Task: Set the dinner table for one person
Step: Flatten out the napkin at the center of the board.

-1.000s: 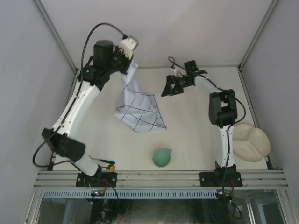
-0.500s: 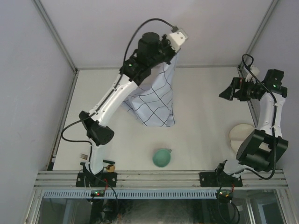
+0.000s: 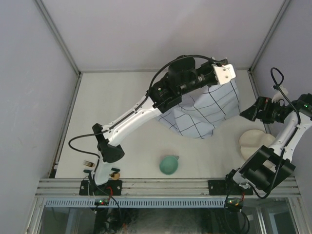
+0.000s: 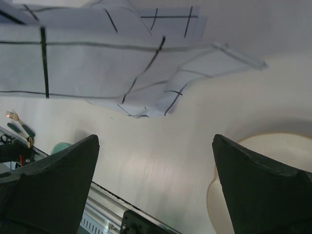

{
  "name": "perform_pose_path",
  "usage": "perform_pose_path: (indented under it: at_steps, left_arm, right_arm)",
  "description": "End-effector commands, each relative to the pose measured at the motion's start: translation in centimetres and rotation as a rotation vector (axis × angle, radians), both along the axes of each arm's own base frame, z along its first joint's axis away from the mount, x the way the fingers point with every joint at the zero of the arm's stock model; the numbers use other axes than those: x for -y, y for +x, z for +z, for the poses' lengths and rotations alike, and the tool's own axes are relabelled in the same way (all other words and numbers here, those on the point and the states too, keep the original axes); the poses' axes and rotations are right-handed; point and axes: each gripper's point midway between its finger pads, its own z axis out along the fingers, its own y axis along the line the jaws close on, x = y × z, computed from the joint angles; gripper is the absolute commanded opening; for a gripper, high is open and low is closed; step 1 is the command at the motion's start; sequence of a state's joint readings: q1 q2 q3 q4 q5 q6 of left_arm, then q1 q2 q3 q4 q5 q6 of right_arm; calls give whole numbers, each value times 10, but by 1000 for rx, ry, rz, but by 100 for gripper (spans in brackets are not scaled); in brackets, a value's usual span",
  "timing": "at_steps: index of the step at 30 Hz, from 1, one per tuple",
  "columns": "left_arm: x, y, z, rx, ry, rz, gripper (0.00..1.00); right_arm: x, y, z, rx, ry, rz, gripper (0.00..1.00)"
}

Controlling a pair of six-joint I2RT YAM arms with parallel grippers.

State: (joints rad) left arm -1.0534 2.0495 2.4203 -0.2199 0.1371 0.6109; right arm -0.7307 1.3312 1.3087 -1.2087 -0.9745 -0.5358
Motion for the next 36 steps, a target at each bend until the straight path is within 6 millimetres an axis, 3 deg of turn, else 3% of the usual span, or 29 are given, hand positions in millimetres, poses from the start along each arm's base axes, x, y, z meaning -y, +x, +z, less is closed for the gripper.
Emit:
perform_pose_path:
  at_steps: [1, 4, 8, 12, 15, 20, 23, 28, 31, 36]
  left_arm:
    - [-89, 25, 62, 28, -93, 174, 0]
    - [-163, 52, 15, -107, -7, 296, 0]
    - [-269, 73, -99, -266, 164, 484, 0]
    - [-373, 58, -200, -367, 245, 632, 0]
    - [-416, 40, -245, -407, 258, 697, 0]
    - [-445, 30, -262, -464, 197, 767, 0]
    - [-458, 28, -268, -496, 167, 806, 0]
    - [-498, 33, -269, -478, 127, 951, 0]
    - [-516, 41, -258, -444, 70, 1013, 0]
    - [-515, 52, -244, -487, -26, 1008, 0]
  right_arm:
    - [-7, -16, 3, 38, 47, 41, 100]
    - [-11, -19, 3, 42, 81, 42, 100]
    - [-19, -21, 13, 77, 97, 52, 100]
    - [-43, -13, 20, 72, 131, 112, 100]
    - [-77, -3, 16, 32, 117, 223, 100]
    - [-123, 14, 0, 3, -14, 384, 100]
    - [-136, 18, -8, -2, -51, 441, 100]
    - [-149, 36, -5, 68, -107, 493, 100]
    - [-165, 61, 4, 184, -179, 558, 100]
    - [-203, 131, 8, 370, -356, 675, 100]
